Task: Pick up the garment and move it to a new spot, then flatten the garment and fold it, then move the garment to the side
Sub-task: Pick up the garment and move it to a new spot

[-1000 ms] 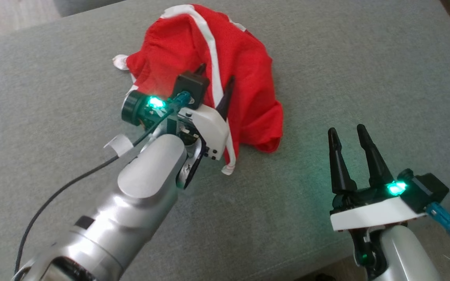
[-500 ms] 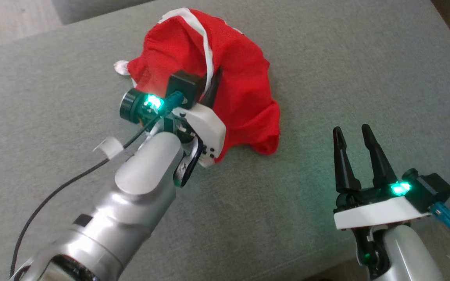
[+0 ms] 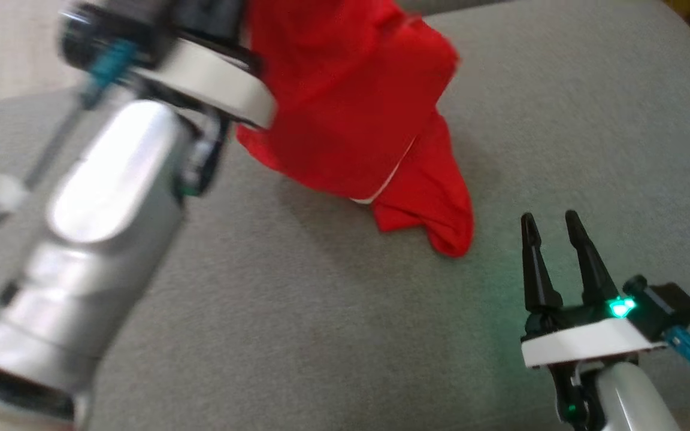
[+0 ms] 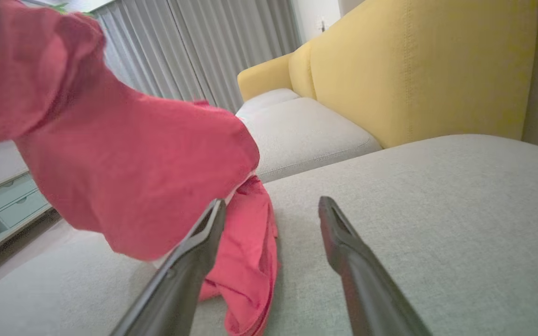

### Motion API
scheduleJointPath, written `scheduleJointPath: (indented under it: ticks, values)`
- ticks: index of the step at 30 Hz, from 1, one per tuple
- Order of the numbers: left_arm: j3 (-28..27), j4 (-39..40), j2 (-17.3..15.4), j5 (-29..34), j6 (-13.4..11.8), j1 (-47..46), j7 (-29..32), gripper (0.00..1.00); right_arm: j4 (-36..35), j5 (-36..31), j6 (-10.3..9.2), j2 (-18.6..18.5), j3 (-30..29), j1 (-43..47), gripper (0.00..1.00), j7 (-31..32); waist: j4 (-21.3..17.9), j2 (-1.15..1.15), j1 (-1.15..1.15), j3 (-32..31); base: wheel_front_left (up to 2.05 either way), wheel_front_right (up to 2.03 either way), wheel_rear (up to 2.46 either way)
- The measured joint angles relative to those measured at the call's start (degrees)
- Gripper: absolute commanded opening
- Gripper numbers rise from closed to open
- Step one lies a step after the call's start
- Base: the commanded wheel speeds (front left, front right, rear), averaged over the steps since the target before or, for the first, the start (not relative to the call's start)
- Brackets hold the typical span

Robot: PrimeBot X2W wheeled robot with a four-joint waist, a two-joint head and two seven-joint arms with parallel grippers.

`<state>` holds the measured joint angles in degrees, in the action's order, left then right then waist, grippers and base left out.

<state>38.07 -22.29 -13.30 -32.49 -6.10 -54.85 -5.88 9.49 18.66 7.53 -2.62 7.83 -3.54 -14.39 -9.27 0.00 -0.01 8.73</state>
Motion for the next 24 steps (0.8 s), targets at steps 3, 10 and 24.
scheduleJointPath:
  ticks: [3,10,24]
  values:
    - [-2.1,3.9,-4.2,-0.3,-0.6,0.0,1.1,0.00,0.3,0.0,0.00,0.0,-0.7,1.0,1.00,0.0,2.0,0.00,0.00,-1.2,0.00,0.00,0.00]
    - [-6.8,10.6,-14.0,-0.7,-2.6,1.4,3.5,0.00,0.5,-0.6,0.00,0.0,-1.0,1.2,1.00,0.0,6.7,0.00,0.00,-3.2,0.00,0.00,0.00]
    - [-9.3,6.3,-25.9,-2.6,-2.9,14.1,7.9,0.00,0.3,-1.7,0.00,0.0,-1.4,1.3,1.00,0.0,12.0,0.00,0.01,-1.1,0.00,0.00,0.00]
